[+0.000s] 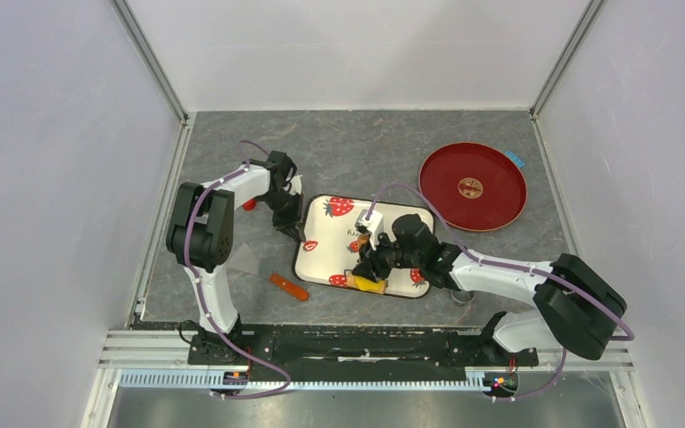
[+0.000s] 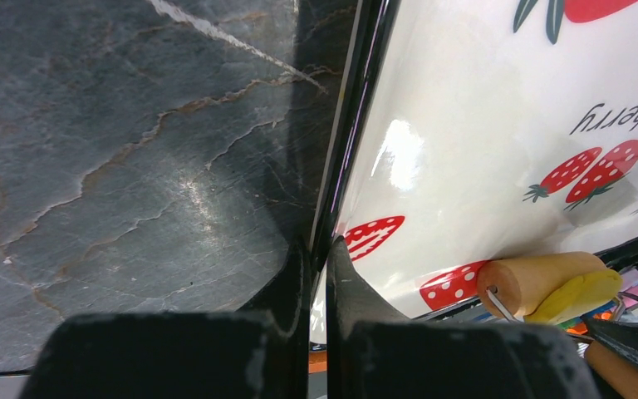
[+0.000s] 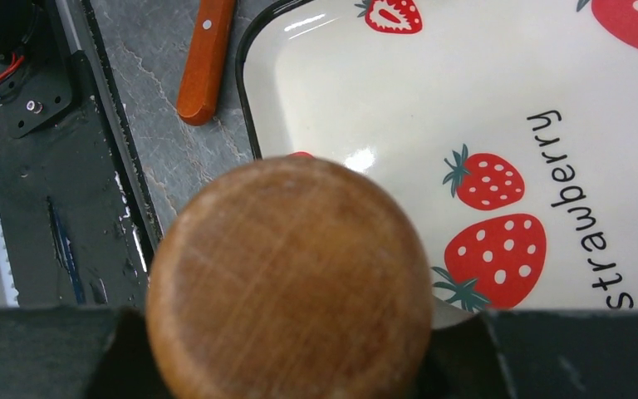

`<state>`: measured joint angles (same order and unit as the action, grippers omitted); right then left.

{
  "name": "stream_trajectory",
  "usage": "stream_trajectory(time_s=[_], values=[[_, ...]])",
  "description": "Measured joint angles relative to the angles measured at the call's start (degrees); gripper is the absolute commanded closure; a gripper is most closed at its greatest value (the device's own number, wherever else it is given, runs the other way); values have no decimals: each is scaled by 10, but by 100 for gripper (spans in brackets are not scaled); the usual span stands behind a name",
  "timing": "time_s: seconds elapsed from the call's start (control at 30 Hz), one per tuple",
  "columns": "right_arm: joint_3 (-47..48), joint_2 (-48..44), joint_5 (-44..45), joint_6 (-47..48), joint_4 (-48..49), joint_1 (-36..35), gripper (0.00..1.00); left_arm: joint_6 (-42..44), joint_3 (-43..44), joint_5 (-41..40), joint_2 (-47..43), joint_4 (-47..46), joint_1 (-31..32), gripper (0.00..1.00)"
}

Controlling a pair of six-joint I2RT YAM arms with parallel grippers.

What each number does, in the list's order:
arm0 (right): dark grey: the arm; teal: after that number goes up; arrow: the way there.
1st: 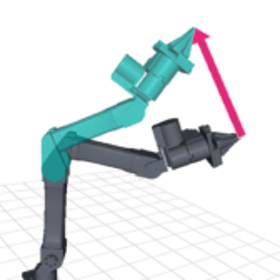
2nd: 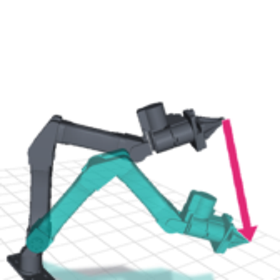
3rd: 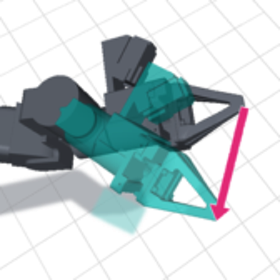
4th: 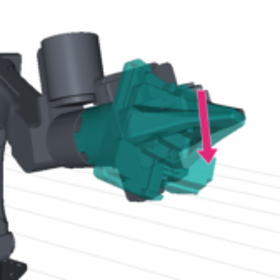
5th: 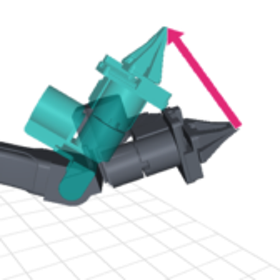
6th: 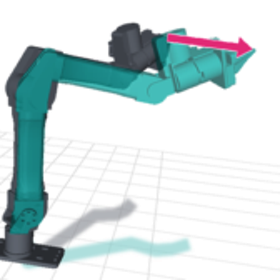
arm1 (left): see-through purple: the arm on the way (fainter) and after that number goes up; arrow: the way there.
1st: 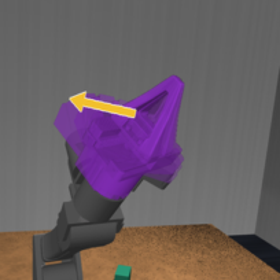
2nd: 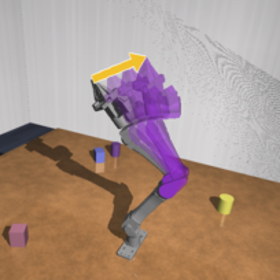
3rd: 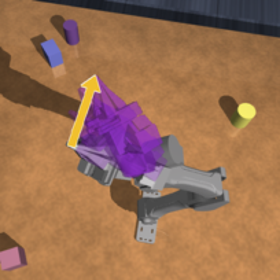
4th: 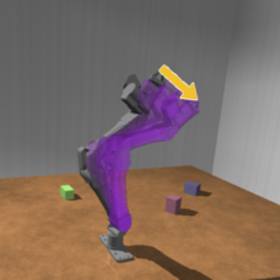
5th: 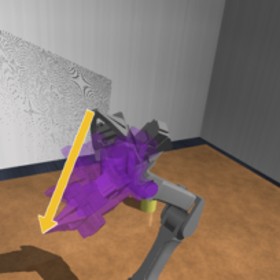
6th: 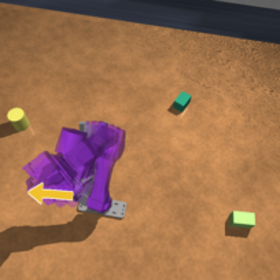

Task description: Roll out the dumpling wrappers from the dough

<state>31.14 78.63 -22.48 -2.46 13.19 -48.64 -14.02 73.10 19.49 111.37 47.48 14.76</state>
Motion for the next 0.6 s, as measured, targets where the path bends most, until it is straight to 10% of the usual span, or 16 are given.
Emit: stream_trajectory(time_s=[0.6], values=[[215,65,33,-35,-317,33,100,0,0,0,-1,0,0,98]])
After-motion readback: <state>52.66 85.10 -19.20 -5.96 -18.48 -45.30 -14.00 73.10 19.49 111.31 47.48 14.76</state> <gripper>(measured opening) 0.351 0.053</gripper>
